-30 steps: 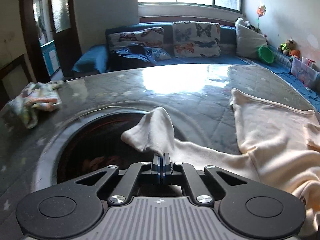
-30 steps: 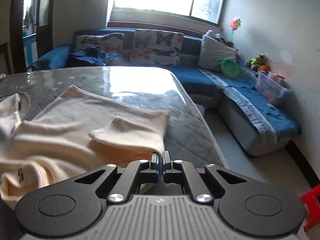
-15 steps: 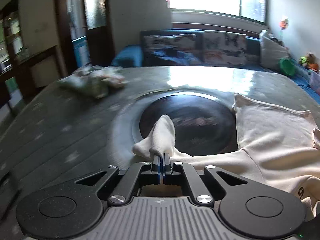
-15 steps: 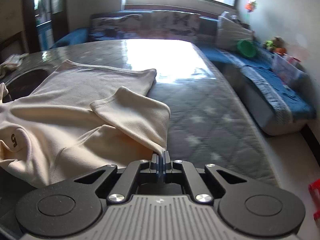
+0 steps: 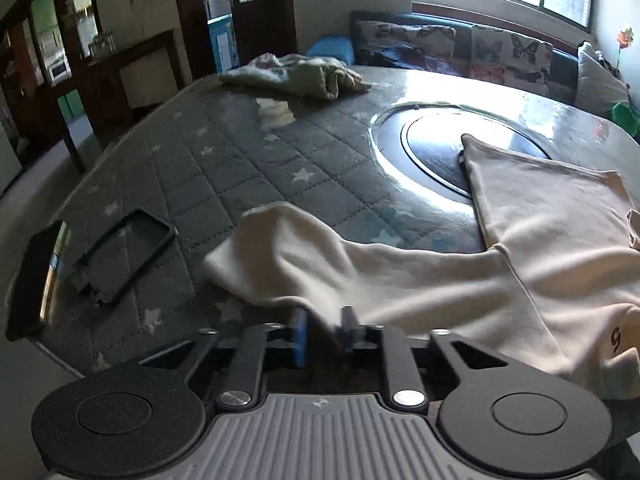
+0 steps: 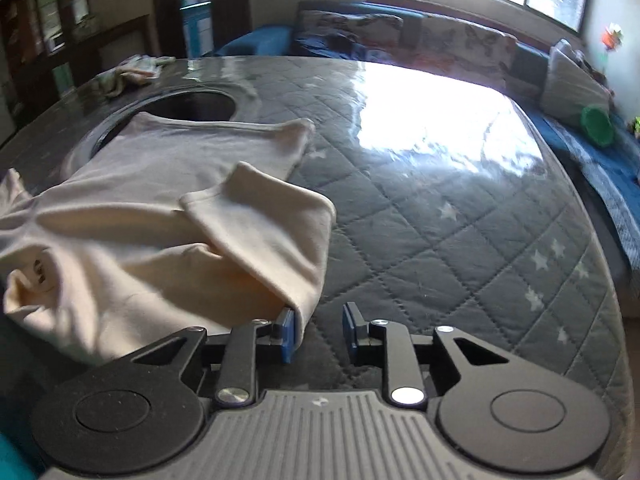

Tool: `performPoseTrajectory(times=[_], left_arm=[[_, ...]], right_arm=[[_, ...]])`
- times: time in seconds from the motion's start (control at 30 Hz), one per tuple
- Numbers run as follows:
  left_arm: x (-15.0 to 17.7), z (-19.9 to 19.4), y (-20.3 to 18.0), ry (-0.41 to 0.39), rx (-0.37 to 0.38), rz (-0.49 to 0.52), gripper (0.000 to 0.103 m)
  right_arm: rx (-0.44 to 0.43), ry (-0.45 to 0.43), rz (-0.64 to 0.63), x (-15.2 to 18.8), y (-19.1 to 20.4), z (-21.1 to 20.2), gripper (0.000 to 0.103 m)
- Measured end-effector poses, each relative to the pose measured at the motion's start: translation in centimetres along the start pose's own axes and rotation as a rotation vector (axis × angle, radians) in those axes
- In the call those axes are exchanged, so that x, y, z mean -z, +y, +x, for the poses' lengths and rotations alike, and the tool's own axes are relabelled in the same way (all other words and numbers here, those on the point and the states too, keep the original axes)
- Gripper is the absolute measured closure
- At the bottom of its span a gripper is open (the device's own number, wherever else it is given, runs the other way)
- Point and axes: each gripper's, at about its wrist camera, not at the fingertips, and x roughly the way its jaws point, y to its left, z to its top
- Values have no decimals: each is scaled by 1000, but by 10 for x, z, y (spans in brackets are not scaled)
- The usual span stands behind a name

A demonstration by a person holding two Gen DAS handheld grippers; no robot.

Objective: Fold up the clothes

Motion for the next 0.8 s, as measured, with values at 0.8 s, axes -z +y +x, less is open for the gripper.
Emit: performPoseTrajectory(times=[0.8], left_arm=[[-76, 39, -72, -90, 102, 127, 36]], right_arm=[[-76, -19, -210, -43, 54, 58, 91]])
